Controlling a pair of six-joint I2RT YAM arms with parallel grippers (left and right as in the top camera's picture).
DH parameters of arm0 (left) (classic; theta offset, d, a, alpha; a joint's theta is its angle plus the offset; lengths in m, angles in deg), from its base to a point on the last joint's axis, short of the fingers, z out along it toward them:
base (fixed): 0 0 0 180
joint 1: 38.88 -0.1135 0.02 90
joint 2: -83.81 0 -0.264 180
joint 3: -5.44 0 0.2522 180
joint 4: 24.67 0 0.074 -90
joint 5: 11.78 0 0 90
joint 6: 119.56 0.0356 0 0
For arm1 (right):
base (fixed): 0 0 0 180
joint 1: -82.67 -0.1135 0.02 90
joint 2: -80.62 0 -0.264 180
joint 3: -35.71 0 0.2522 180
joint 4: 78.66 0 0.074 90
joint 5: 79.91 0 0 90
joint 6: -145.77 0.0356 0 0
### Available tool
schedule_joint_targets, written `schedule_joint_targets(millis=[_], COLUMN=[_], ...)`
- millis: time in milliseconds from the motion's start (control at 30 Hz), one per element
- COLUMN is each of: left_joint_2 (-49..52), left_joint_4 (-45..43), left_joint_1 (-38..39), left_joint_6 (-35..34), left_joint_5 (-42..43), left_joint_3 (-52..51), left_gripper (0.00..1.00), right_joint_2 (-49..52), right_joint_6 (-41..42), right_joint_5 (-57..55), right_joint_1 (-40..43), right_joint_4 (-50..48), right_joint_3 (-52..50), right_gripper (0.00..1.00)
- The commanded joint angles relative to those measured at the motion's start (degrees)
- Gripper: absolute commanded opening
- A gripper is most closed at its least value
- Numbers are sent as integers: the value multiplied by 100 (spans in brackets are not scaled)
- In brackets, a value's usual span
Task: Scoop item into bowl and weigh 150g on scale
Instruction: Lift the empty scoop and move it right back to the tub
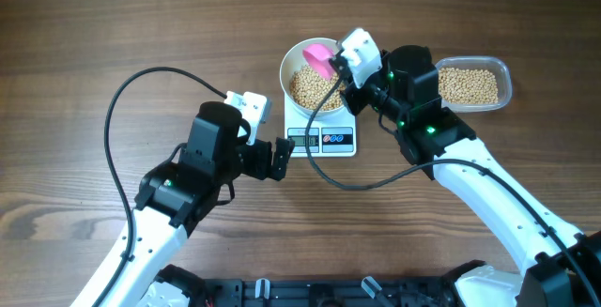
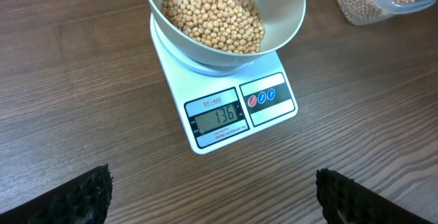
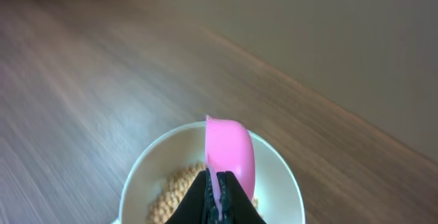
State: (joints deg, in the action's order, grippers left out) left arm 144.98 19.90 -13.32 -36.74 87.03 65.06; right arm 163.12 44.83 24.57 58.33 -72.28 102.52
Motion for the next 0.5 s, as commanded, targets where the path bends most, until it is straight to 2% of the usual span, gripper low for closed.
schedule_joint_targets(millis=[0, 133, 300, 467], left_joint_2=[-74, -74, -74, -74], left_joint_4=[-15, -15, -15, -15], left_joint_1=[4, 4, 4, 4], left_joint_6=[72, 72, 72, 72], left_joint_5=[24, 24, 24, 24], left_joint_3=[-22, -22, -22, -22], left_gripper=[100, 100, 100, 100], right_joint_2=[-129, -131, -260, -730], right_joint_6=[1419, 2039, 3351, 3519], right_joint_5=[-76, -131, -205, -201], right_joint_1=[-15, 26, 501, 1381], right_joint_4=[-417, -787, -1003, -470], right_joint_3=[61, 61, 61, 61], right_gripper=[4, 4, 4, 4])
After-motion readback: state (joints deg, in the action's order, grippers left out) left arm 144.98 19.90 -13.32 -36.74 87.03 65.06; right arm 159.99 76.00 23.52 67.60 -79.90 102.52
